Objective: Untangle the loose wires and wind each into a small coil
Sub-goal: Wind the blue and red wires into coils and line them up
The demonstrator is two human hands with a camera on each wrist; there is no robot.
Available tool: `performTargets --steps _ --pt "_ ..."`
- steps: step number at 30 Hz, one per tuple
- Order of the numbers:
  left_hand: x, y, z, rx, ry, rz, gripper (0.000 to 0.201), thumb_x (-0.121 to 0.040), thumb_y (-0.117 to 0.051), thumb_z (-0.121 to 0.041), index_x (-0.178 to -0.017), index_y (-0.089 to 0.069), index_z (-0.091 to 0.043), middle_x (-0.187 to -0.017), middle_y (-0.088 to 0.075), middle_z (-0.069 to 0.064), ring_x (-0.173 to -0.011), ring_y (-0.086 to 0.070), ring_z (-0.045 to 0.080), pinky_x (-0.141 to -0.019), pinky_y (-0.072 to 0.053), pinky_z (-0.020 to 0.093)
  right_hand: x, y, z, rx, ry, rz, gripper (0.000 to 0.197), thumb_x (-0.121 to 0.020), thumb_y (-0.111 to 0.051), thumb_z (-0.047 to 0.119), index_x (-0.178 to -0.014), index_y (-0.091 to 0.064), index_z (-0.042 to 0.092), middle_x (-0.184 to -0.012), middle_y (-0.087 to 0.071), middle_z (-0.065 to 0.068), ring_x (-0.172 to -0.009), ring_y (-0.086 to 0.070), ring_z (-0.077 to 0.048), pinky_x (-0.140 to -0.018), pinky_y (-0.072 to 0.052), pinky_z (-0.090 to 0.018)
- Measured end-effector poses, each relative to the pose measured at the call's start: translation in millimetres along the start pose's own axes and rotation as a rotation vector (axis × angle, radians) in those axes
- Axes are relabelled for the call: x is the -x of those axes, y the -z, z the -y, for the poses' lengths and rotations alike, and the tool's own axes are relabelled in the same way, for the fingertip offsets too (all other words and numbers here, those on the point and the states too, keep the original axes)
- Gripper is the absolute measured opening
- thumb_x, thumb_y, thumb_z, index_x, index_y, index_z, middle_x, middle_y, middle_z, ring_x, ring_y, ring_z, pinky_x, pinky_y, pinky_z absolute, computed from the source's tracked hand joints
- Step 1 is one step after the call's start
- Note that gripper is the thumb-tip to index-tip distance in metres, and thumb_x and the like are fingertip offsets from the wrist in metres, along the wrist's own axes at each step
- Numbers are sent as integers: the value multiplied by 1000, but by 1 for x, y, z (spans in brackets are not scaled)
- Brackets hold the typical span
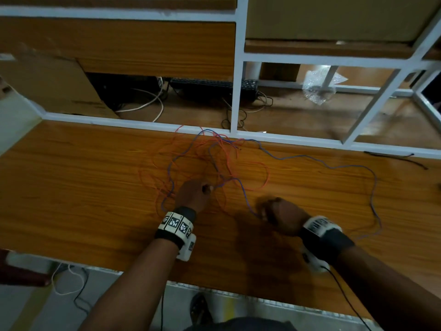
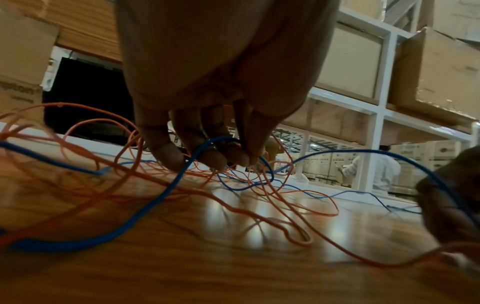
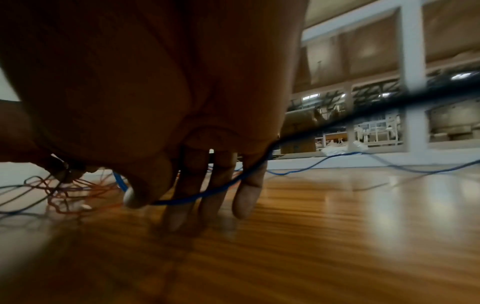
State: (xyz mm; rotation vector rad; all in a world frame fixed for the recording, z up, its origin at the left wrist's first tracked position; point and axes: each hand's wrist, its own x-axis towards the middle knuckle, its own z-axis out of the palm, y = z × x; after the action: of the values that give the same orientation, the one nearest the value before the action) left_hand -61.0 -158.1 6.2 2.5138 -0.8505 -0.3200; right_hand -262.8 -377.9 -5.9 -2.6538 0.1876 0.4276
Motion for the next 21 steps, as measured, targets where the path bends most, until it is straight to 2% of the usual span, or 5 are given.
performTargets --steps 4,8,13,19,21 --pt "9 -2 -9 -50 -78 2 20 -100 -57 -27 -106 -76 -21 -114 -71 0 -97 -65 25 -75 -54 36 55 9 -26 9 -78 -10 18 -81 -46 24 -96 -50 34 -90 -65 6 -79 -63 -23 -67 -44 -35" --pt "12 1 -22 -78 -135 113 18 -99 -60 -22 -107 -76 -20 -120 -70 4 -105 -64 26 -81 -54 38 74 17 -45 -93 -87 -199 44 -74 -53 2 -101 -47 36 -79 -62 18 -68 -61 -5 -60 -48 -35" --pt "28 30 -52 -157 -148 150 24 -97 -62 -38 -110 -74 -22 -117 -71 0 -98 -64 19 -72 -45 27 96 28 -40 -117 -47 -296 39 -73 -44 7 -104 -54 28 -84 -62 9 -73 -58 -16 -60 -47 -36" --pt "48 55 -107 184 -406 215 99 -78 -84 -42 -155 -23 -43 -159 -32 -9 -138 -31 6 -110 -30 22 100 20 -34 41 72 -281 40 -83 -32 24 -109 -61 27 -89 -64 7 -83 -42 -13 -62 -33 -32" --pt "47 41 -124 64 -545 302 69 -87 -75 -39 -148 -44 -33 -155 -39 -5 -139 -33 9 -113 -23 15 97 23 -35 49 60 -252 34 -85 -48 10 -110 -65 26 -92 -66 9 -86 -42 -12 -66 -33 -31"
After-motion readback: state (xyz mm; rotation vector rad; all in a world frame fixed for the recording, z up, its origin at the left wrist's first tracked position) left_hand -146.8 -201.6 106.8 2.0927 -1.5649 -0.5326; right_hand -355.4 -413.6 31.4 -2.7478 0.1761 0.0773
